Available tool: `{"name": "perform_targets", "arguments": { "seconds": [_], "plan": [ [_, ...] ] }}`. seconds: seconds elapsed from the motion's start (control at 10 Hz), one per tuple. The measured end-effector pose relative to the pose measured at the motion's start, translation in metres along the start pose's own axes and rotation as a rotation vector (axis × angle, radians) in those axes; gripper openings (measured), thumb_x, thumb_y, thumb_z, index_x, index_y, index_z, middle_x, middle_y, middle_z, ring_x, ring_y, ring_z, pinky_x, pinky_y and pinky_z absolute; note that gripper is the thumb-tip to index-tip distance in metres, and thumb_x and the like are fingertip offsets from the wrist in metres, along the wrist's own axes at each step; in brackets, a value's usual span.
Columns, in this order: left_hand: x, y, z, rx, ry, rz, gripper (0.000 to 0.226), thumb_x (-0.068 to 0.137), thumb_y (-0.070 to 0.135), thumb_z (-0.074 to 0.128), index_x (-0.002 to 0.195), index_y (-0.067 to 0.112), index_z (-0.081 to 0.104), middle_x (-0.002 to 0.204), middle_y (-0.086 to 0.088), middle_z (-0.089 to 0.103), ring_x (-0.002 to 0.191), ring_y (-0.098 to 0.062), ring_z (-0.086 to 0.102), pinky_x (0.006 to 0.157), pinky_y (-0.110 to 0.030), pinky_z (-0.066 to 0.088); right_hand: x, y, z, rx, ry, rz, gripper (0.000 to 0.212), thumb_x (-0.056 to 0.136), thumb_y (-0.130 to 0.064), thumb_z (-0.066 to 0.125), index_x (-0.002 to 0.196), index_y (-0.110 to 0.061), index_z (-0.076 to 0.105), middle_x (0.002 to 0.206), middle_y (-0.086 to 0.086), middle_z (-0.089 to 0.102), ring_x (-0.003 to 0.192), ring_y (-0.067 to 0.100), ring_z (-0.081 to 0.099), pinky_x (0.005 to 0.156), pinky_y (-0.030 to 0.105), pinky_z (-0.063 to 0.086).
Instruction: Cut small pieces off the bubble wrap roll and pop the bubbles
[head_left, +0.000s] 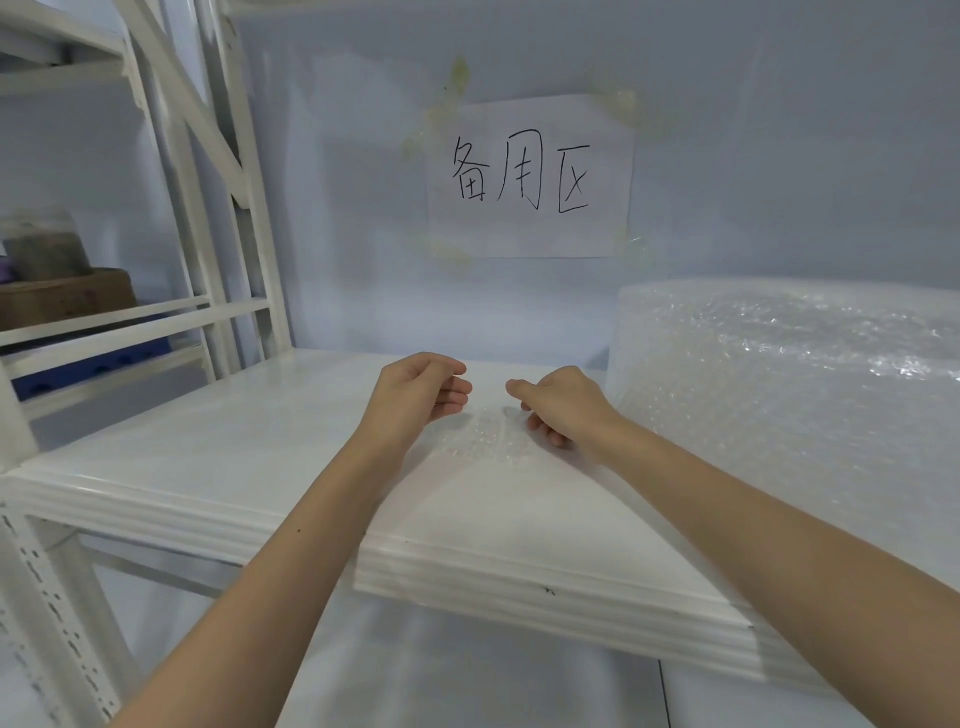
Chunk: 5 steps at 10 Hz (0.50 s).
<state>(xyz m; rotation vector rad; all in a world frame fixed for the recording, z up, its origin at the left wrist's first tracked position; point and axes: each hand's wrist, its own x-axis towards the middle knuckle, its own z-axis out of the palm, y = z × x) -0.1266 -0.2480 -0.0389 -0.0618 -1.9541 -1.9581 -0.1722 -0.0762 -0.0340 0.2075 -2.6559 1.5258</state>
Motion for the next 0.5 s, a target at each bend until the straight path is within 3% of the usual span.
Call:
{"name": "perform_targets", "arguments": {
  "seconds": [0.2, 0.4, 0.5],
  "plan": [
    [-0.0005, 0.0008, 0.0003, -0.003, -0.003, 0.001, 0.021, 0.093, 0.008, 0.050, 0.094, 0.004, 0.070, 0.082, -0.011, 0.071, 0.073, -0.018, 0.066, 0.078, -0.028, 0.059, 0.0025, -0.0013, 0.0057, 0.067, -0.021, 0.036, 0.019, 0.083, -0.023, 0.059, 0.078, -0.005, 0.059, 0.061, 0.012, 0.059, 0.042, 0.022, 0.045, 0.045, 0.024, 0.037],
    [0.0008, 0.0007, -0.0013, -0.030, -0.004, 0.007, 0.021, 0.093, 0.008, 0.050, 0.093, 0.004, 0.070, 0.082, -0.011, 0.071, 0.072, -0.018, 0.066, 0.079, -0.029, 0.059, 0.0052, 0.0031, 0.0075, -0.014, -0.006, -0.016, 0.024, 0.083, -0.028, 0.057, 0.072, -0.007, 0.056, 0.064, 0.013, 0.061, 0.048, 0.024, 0.048, 0.049, 0.027, 0.041],
    [0.0011, 0.0015, -0.0010, -0.022, -0.001, 0.003, 0.021, 0.093, 0.008, 0.050, 0.092, 0.004, 0.070, 0.081, -0.010, 0.070, 0.072, -0.018, 0.066, 0.078, -0.028, 0.059, 0.0059, 0.0037, 0.0053, -0.095, 0.048, -0.064, 0.032, 0.084, -0.034, 0.055, 0.065, -0.010, 0.045, 0.063, 0.011, 0.055, 0.050, 0.023, 0.045, 0.052, 0.028, 0.040]
  ]
}}
